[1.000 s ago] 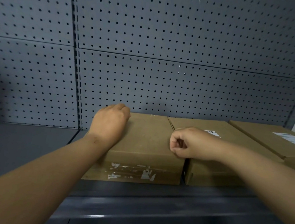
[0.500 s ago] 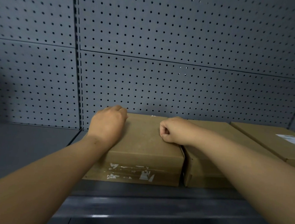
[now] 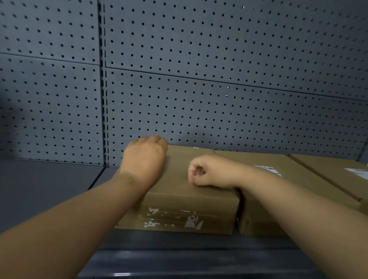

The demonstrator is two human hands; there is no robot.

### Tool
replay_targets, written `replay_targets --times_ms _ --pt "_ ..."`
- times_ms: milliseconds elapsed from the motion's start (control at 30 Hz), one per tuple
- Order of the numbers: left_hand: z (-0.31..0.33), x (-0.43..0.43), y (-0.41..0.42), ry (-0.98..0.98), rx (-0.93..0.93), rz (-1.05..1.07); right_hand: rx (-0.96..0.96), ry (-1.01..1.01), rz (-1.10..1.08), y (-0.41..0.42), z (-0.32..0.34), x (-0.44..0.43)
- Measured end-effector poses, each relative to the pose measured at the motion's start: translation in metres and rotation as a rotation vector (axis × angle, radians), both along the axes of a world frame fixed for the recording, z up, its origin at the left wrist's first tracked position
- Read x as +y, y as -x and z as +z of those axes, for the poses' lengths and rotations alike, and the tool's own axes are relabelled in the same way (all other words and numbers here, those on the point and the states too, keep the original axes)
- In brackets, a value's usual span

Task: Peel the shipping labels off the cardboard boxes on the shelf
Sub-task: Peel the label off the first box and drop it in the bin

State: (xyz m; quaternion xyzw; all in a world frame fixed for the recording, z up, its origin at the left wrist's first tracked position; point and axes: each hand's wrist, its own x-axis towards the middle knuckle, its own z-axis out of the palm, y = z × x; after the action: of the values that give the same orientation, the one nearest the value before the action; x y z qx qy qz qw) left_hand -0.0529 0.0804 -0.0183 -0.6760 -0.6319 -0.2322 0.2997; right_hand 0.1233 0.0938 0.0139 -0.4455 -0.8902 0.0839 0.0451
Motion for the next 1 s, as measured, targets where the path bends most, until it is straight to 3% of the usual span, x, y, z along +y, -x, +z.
replay_targets --times_ms 133,200,600,1000 --pt "0.004 -0.004 -0.001 0.001 0.045 -0.055 -0.033 -0.197 -0.41 -0.037 -0.001 0.028" --pt "0.006 -0.004 -0.006 0.004 0.085 -0.103 0.025 -0.245 -0.488 -0.048 0.001 0.029" --pt "0.046 0.006 -0.102 -0.188 0.193 -0.499 0.164 -0.321 -0.603 -0.113 0.041 -0.011" --pt "0.064 -0.001 -0.367 -0.173 0.18 -0.645 0.217 -0.454 -0.744 -0.359 0.056 -0.053"
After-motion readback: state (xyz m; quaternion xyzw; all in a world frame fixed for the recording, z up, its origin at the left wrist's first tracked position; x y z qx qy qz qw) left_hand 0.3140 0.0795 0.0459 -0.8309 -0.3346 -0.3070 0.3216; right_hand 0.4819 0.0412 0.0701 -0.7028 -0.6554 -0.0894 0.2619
